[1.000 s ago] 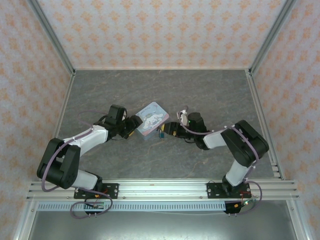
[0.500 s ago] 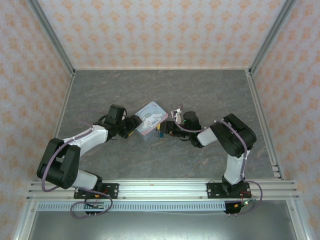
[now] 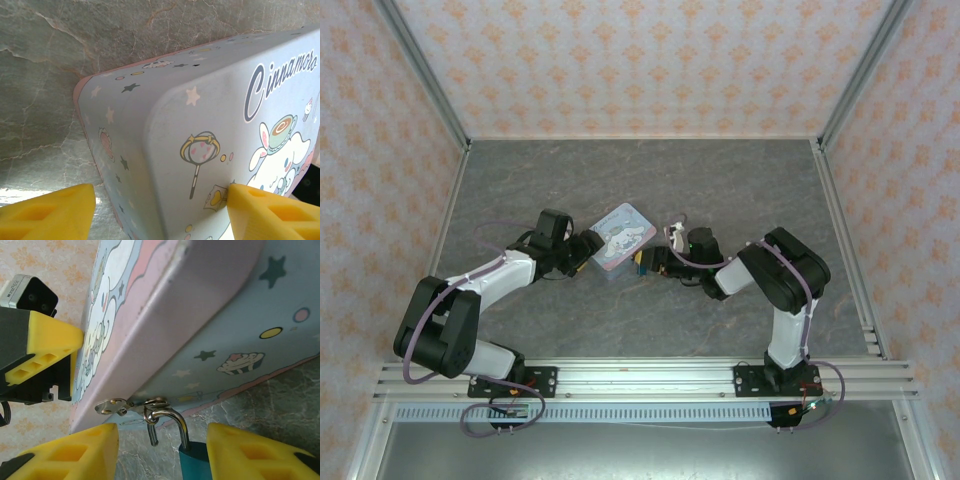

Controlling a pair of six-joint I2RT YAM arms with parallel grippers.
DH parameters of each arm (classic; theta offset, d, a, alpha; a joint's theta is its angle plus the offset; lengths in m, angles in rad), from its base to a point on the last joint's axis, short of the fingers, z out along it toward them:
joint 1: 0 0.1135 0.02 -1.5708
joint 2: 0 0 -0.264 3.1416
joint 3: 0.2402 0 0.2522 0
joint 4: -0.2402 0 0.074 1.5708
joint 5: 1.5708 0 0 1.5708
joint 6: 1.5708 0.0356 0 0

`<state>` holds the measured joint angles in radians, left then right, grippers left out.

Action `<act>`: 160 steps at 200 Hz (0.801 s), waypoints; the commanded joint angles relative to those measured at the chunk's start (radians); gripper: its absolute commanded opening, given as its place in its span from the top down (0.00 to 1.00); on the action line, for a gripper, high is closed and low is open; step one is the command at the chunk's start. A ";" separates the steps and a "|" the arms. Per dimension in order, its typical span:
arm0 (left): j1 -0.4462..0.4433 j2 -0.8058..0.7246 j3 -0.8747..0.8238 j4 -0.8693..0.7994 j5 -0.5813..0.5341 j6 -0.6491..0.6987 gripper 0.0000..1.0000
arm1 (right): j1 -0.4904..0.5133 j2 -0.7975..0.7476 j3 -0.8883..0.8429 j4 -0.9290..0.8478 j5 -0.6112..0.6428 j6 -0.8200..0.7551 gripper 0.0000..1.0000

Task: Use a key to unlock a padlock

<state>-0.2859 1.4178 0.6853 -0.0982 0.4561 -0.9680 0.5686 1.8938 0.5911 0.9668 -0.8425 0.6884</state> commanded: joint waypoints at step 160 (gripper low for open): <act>-0.007 0.030 0.017 -0.150 -0.048 0.007 0.30 | 0.012 0.067 0.003 0.167 -0.054 0.083 0.86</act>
<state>-0.2863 1.4181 0.7006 -0.1272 0.4522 -0.9676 0.5735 1.9667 0.5915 1.0771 -0.8982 0.7780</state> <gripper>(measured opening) 0.695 0.173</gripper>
